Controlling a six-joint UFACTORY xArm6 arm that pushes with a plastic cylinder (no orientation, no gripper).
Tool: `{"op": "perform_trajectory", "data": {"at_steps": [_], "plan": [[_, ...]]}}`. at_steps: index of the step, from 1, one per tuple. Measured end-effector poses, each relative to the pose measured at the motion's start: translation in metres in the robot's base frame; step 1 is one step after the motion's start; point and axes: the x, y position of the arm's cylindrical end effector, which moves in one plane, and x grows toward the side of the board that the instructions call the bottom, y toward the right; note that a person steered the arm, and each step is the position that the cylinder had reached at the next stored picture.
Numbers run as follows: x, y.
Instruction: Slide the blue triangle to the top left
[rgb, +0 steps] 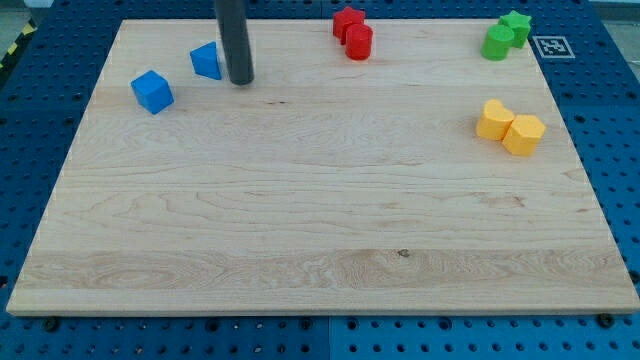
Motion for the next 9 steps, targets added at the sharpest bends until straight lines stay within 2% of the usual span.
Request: {"op": "perform_trajectory", "data": {"at_steps": [1, 4, 8, 9], "plan": [[-0.002, -0.031], [-0.055, -0.044], [-0.06, -0.074], [-0.073, -0.074]]}}
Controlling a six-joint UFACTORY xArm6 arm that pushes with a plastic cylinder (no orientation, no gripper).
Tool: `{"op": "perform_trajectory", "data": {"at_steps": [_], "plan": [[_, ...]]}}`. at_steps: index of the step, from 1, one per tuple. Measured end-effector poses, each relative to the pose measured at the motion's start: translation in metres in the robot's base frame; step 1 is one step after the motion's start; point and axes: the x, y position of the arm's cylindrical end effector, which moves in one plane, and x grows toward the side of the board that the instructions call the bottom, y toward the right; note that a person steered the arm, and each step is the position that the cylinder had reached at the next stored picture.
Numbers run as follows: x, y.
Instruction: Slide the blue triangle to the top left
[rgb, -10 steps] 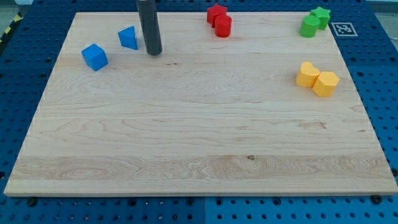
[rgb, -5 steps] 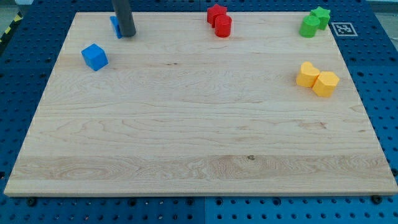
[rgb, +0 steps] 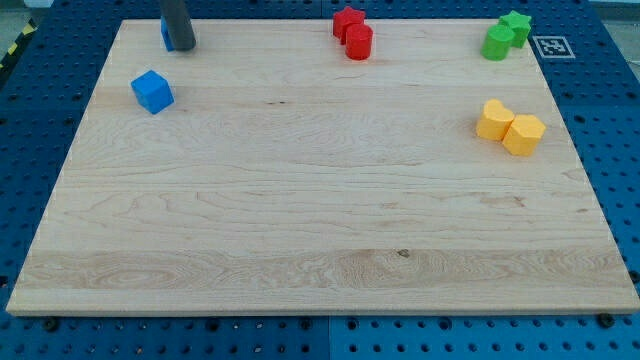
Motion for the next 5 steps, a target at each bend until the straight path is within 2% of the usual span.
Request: {"op": "perform_trajectory", "data": {"at_steps": [5], "plan": [[-0.016, -0.013]]}}
